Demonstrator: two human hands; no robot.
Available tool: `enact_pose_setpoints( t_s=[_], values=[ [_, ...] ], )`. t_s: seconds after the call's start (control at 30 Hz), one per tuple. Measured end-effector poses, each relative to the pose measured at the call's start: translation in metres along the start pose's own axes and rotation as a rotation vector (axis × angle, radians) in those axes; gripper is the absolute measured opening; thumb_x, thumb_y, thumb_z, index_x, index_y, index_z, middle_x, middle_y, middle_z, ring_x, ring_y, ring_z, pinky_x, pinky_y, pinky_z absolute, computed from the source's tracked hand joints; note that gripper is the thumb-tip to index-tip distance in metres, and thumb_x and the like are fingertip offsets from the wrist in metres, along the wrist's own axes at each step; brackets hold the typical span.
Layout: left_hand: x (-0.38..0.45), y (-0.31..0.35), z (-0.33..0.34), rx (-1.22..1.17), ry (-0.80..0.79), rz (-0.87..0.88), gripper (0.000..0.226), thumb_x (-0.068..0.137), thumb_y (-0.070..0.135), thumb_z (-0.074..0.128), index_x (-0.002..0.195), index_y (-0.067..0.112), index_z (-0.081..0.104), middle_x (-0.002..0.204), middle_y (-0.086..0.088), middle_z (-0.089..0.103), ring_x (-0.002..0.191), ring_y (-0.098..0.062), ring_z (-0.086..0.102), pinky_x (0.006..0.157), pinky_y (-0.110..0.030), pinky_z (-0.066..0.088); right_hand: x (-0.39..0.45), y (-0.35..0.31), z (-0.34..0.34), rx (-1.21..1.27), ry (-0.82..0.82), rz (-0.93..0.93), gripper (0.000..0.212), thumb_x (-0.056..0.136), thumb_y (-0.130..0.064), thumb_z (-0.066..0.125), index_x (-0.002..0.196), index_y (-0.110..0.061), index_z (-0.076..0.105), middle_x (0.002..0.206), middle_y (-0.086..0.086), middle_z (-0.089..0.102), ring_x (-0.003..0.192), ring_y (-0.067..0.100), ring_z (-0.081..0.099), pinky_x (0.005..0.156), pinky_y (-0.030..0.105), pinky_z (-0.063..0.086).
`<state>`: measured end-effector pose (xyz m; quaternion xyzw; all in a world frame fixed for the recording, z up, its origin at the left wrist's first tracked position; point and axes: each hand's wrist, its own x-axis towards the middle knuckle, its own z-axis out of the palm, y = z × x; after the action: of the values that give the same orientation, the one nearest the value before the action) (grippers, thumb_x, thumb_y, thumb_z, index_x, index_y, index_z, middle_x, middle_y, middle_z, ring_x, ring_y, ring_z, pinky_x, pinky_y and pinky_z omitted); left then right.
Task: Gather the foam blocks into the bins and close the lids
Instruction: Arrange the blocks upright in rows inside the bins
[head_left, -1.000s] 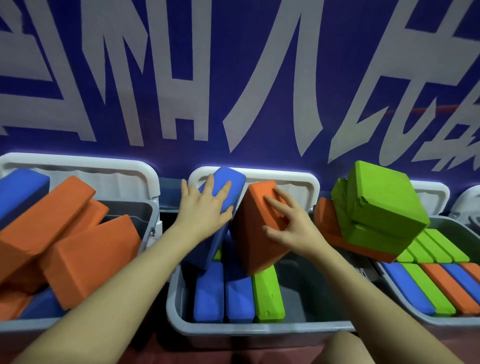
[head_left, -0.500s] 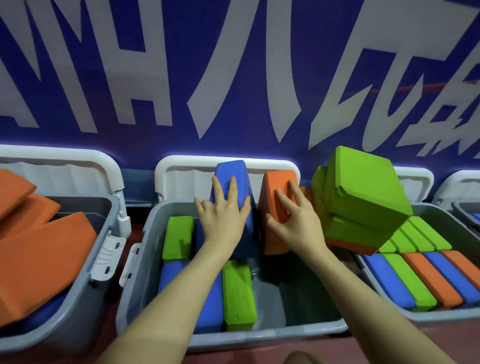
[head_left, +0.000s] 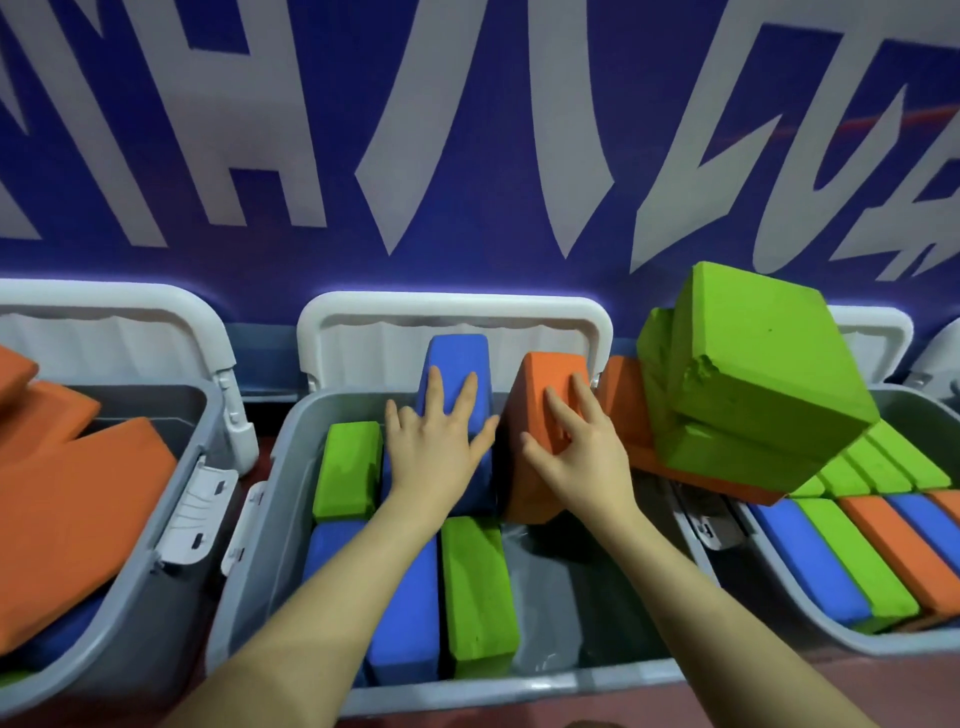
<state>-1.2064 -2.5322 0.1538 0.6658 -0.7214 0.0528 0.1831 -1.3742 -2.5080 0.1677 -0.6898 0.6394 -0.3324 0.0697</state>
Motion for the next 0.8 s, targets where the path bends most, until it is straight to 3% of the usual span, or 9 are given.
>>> enact_pose_setpoints(
  t_s=[0.13,0.2,0.27,0.37,0.43,0.5,0.6,0.7,0.8],
  values=[
    [-0.004,-0.005,0.004,-0.022,-0.104,0.04,0.06,0.087,0.057,0.033,0.129,0.024,0.061,0.132,-0.023,0.055,0.064,-0.039,0.063,0.078,-0.047,0.054,-0.008,0.01,0.019,0.037,-0.066,-0.011,0.065,0.081,-0.034,0.074,0.139,-0.014,0.051,0.158,0.008,0.024,0.136,0.032,0.039,0.098,0.04,0.044],
    [-0.005,-0.007,0.008,-0.056,-0.196,0.083,0.058,0.094,0.056,0.037,0.146,0.031,0.037,0.153,-0.019,0.028,0.105,-0.042,0.057,0.101,-0.047,0.04,-0.01,0.015,0.028,0.05,-0.086,-0.014,0.065,0.081,-0.034,0.074,0.139,-0.014,0.051,0.158,0.007,0.023,0.135,0.033,0.04,0.098,0.042,0.045],
    [-0.005,-0.014,0.016,-0.165,-0.257,0.064,0.061,0.096,0.052,0.042,0.15,0.033,0.022,0.16,-0.012,0.006,0.134,-0.038,0.035,0.114,-0.045,0.018,-0.011,0.019,0.035,0.048,-0.104,-0.015,0.064,0.082,-0.034,0.073,0.139,-0.014,0.05,0.158,0.007,0.023,0.134,0.035,0.04,0.097,0.044,0.046],
    [-0.009,-0.024,0.024,-0.214,-0.229,0.127,0.058,0.093,0.048,0.047,0.145,0.022,0.041,0.154,-0.02,0.024,0.127,-0.046,0.044,0.111,-0.054,0.025,-0.011,0.026,0.045,0.031,-0.128,-0.021,0.063,0.083,-0.035,0.071,0.138,-0.013,0.051,0.158,0.01,0.024,0.131,0.038,0.042,0.097,0.045,0.045],
    [-0.013,-0.028,0.038,-0.174,-0.275,0.201,0.059,0.087,0.05,0.042,0.131,0.015,0.059,0.139,-0.028,0.046,0.104,-0.05,0.06,0.091,-0.064,0.042,-0.01,0.031,0.051,0.019,-0.135,-0.001,0.061,0.085,-0.034,0.07,0.139,-0.012,0.05,0.158,0.011,0.023,0.131,0.039,0.042,0.098,0.043,0.043],
    [-0.016,-0.028,0.049,-0.183,-0.31,0.203,0.059,0.084,0.049,0.041,0.124,0.014,0.065,0.131,-0.03,0.052,0.095,-0.048,0.065,0.079,-0.066,0.046,-0.01,0.035,0.057,-0.005,-0.169,0.011,0.06,0.087,-0.035,0.067,0.14,-0.013,0.049,0.159,0.01,0.02,0.132,0.038,0.04,0.098,0.042,0.041],
    [-0.021,-0.027,0.068,-0.139,-0.372,0.227,0.059,0.083,0.05,0.04,0.123,0.014,0.065,0.13,-0.03,0.053,0.092,-0.049,0.065,0.077,-0.066,0.046,-0.014,0.043,0.069,-0.032,-0.233,0.026,0.06,0.09,-0.036,0.064,0.142,-0.013,0.045,0.16,0.01,0.016,0.134,0.039,0.037,0.1,0.041,0.039],
    [-0.022,-0.036,0.079,-0.101,-0.43,0.254,0.068,0.085,0.055,0.026,0.138,0.02,0.051,0.145,-0.023,0.04,0.116,-0.049,0.053,0.097,-0.069,0.032,-0.017,0.053,0.081,-0.015,-0.283,0.068,0.061,0.09,-0.033,0.064,0.143,-0.012,0.043,0.16,0.011,0.014,0.135,0.04,0.035,0.105,0.04,0.034],
    [-0.036,-0.046,0.091,-0.018,-0.462,0.242,0.084,0.077,0.072,-0.001,0.15,0.035,0.019,0.16,-0.003,0.009,0.146,-0.036,0.014,0.111,-0.063,-0.001,-0.021,0.063,0.095,-0.015,-0.337,0.084,0.06,0.089,-0.032,0.065,0.142,-0.012,0.045,0.16,0.011,0.016,0.134,0.041,0.035,0.105,0.042,0.035]
  ],
)
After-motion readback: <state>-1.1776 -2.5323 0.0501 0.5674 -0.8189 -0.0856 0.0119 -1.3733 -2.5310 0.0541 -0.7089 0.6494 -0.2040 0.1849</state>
